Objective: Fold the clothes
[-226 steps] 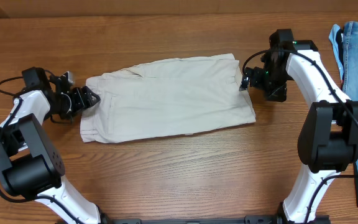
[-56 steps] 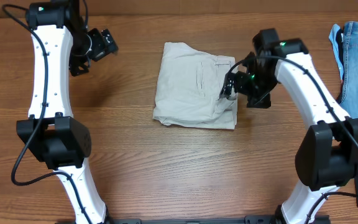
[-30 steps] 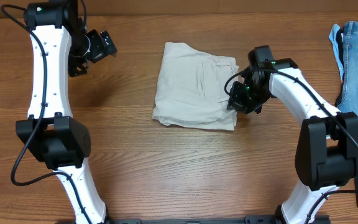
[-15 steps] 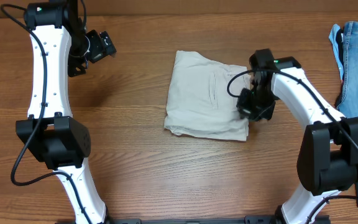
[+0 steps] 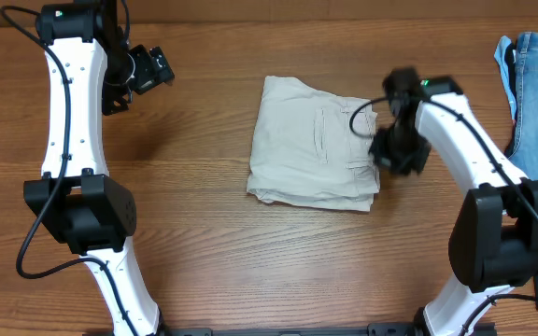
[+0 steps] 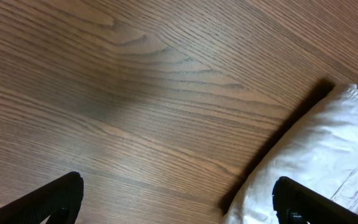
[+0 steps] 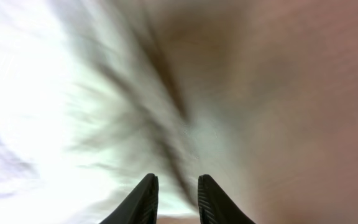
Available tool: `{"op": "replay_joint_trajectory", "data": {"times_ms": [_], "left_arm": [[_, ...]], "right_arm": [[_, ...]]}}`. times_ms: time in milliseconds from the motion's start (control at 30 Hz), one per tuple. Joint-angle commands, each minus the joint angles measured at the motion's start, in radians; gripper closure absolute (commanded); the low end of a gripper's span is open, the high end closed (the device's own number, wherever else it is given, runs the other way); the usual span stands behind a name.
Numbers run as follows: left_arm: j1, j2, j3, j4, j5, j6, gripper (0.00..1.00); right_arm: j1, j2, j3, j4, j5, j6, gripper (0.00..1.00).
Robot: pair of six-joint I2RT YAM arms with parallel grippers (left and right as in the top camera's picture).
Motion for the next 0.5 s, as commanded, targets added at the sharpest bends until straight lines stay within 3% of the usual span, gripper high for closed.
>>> {"op": "replay_joint_trajectory", "data": {"times_ms": [0, 200, 333, 467], "left_arm": [[-0.008, -0.013, 0.013, -0.003, -0.024, 0.02, 0.0], [-0.008, -0.013, 0.013, -0.007, -0.025, 0.02, 0.0], [-0.008, -0.013, 0.013, -0.008, -0.025, 0.02, 0.0], [-0.008, -0.013, 0.013, -0.01, -0.025, 0.02, 0.0]], "right_arm": [[-0.001, -0.025, 0.074, 0.107, -0.2, -0.177, 0.67], [-0.001, 0.014, 0.071, 0.282, -0.248, -0.198, 0.66], [0.001, 0.092, 0.067, 0.382, -0.251, -0.205, 0.81], [0.001, 0.179, 0.067, 0.479, -0.284, -0.246, 0.88]]}}
